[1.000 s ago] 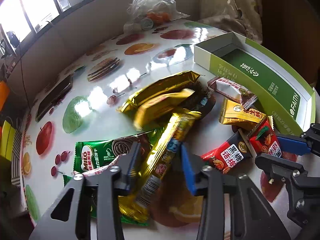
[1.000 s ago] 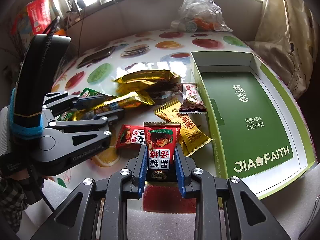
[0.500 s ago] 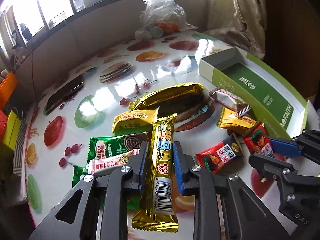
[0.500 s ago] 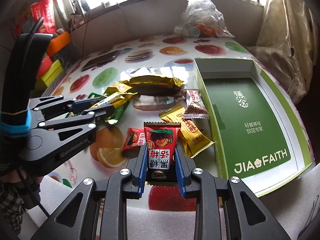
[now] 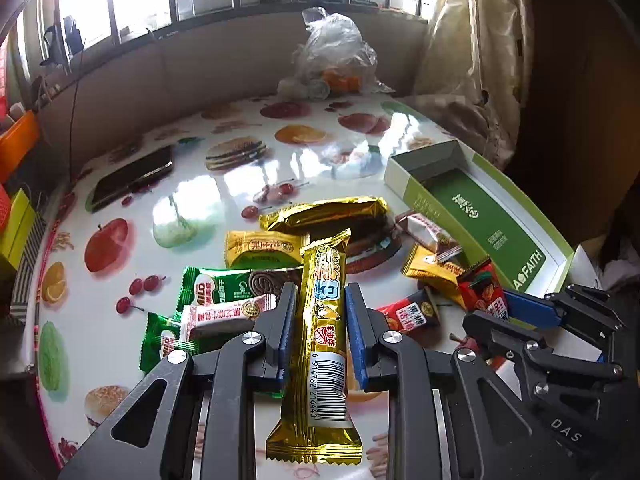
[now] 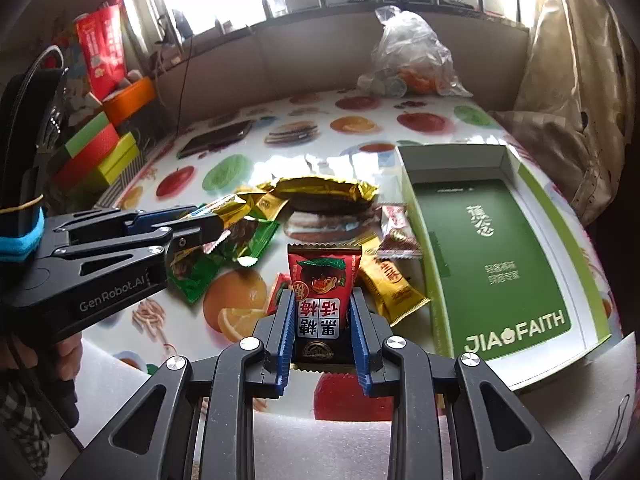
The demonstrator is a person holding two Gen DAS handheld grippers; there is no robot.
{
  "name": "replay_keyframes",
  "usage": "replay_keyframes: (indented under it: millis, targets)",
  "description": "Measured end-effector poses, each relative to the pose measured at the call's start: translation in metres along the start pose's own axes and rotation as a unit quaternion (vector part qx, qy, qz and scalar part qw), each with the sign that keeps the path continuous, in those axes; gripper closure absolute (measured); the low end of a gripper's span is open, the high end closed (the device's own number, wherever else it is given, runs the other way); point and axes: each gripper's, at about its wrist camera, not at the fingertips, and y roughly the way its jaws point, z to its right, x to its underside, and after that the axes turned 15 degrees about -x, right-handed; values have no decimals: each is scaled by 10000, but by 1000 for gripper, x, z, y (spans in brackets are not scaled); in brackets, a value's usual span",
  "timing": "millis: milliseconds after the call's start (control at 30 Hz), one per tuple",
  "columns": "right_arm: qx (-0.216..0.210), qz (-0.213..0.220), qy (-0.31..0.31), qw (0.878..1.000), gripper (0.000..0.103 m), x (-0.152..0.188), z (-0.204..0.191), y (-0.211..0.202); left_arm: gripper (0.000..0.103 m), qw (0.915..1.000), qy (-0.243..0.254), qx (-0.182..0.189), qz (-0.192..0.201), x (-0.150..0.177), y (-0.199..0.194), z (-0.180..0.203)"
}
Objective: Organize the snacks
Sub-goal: 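Carry both held snacks over the green box with both grippers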
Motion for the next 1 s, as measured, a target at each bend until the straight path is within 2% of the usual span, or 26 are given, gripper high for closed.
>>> replay_keyframes:
  millis: [433, 900, 1000]
  targets:
    - [372, 355, 229, 9984, 78, -18, 32, -39, 78, 9991, 19, 368, 220, -23, -15, 43]
    - [942, 382, 550, 9933, 78, -20, 92, -64, 78, 9956, 95, 923, 162, -54, -1, 112]
    - [1061, 354, 665, 9915, 78, -20, 109, -65, 78, 9951, 47, 990, 47, -61, 8, 127]
